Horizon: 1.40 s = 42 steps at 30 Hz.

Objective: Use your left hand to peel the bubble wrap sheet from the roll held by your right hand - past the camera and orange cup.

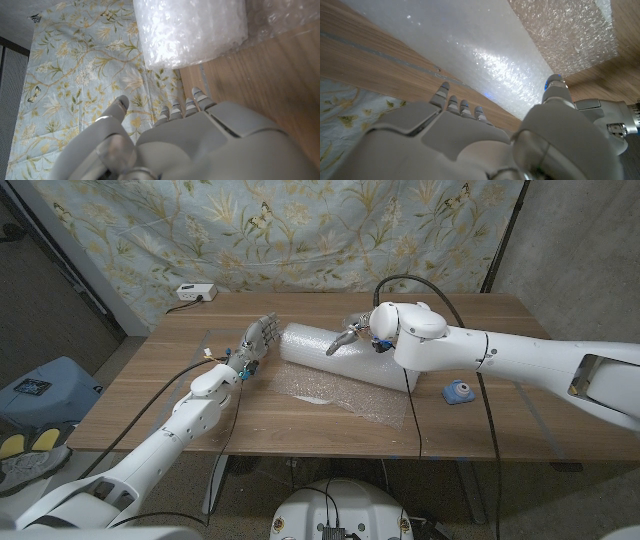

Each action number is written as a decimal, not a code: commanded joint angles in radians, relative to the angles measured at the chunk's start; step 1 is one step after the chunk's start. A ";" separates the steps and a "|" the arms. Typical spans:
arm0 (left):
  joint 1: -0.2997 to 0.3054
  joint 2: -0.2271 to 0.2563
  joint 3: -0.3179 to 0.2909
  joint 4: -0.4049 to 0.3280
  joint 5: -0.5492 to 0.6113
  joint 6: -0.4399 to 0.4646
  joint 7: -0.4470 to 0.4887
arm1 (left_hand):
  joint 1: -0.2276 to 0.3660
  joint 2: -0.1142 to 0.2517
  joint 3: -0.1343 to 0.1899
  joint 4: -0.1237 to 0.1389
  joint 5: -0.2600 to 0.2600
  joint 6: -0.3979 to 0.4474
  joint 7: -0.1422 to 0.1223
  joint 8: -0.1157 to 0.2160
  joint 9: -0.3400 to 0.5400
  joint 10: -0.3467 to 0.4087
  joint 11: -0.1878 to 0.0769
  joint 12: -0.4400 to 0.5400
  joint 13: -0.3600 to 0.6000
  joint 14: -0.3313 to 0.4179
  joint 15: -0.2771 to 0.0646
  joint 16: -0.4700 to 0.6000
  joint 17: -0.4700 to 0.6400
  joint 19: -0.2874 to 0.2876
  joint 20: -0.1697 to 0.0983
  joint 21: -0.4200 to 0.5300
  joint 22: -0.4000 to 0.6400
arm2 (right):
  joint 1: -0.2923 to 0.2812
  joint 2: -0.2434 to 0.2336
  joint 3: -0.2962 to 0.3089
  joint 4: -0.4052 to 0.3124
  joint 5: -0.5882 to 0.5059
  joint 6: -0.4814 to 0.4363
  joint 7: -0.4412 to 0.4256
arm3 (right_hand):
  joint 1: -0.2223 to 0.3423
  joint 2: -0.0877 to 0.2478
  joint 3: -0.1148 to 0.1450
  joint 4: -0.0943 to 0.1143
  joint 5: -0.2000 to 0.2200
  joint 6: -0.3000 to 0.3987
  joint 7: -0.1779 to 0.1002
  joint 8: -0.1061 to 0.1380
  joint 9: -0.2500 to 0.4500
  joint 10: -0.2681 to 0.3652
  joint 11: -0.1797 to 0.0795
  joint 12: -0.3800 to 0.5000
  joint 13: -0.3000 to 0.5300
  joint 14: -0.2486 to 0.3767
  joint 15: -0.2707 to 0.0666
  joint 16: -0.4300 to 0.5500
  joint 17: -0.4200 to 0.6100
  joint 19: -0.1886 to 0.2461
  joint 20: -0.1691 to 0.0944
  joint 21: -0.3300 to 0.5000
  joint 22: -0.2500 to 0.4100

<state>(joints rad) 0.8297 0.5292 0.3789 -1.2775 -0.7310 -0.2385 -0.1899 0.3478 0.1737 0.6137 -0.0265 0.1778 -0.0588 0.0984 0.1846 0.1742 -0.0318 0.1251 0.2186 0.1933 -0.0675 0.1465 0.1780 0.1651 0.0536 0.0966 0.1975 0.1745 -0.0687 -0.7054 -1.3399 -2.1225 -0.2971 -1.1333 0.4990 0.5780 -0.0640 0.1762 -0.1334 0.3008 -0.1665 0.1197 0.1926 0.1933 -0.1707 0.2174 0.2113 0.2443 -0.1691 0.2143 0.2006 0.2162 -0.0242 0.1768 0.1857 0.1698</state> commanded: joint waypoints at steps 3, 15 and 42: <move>0.001 0.000 0.003 -0.003 -0.004 0.011 -0.002 | 0.012 -0.002 0.004 -0.006 0.006 0.013 0.001 0.006 0.005 0.008 0.001 0.004 0.002 0.010 0.006 0.006 0.005 0.006 0.006 0.006 0.003 | 0.063 0.030 -0.067 0.059 0.036 -0.013 0.017 | 0.021 -0.001 -0.008 -0.001 0.013 -0.107 0.088 -0.003 0.001 -0.100 0.002 0.001 0.002 -0.086 -0.002 0.001 0.002 -0.007 -0.004 0.006 0.005; -0.004 -0.019 0.007 0.022 -0.009 0.001 -0.012 | 0.014 -0.001 0.004 -0.010 0.006 0.019 0.001 0.007 0.005 0.017 0.002 0.006 0.003 0.015 0.008 0.006 0.005 0.008 0.008 0.006 0.004 | 0.097 0.053 -0.087 0.085 0.082 -0.032 0.014 | 0.033 0.001 -0.021 0.002 0.024 -0.114 0.088 -0.001 0.000 -0.108 0.003 0.002 0.001 -0.093 -0.001 0.002 0.002 -0.013 0.000 0.007 0.005; 0.021 -0.019 -0.003 0.024 -0.022 -0.019 -0.025 | 0.021 0.002 0.006 -0.018 0.009 0.030 0.004 0.008 0.006 0.021 0.005 0.006 0.004 0.020 0.011 0.005 0.005 0.010 0.010 0.006 0.004 | 0.162 0.137 -0.142 0.150 0.168 -0.026 -0.046 | 0.057 0.018 -0.054 0.013 0.044 -0.120 0.087 0.001 -0.002 -0.111 0.003 0.008 0.001 -0.096 0.000 0.007 0.003 -0.016 0.009 0.008 0.005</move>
<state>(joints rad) 0.8358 0.5017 0.3856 -1.2431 -0.7481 -0.2507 -0.2141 0.3555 0.1735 0.6165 -0.0403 0.1818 -0.0339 0.1017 0.1896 0.1742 -0.0175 0.1287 0.2185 0.1929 -0.0572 0.1569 0.1781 0.1651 0.0590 0.1019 0.1975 0.1745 0.0743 -0.5990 -1.4641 -1.9966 -0.1573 -1.1658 0.4768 0.6228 -0.0455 0.1252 -0.1211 0.3404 -0.1664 0.1197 0.1926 0.1907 -0.1706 0.2173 0.2113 0.2413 -0.1689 0.2142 0.2006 0.2161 -0.0368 0.1786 0.1857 0.1698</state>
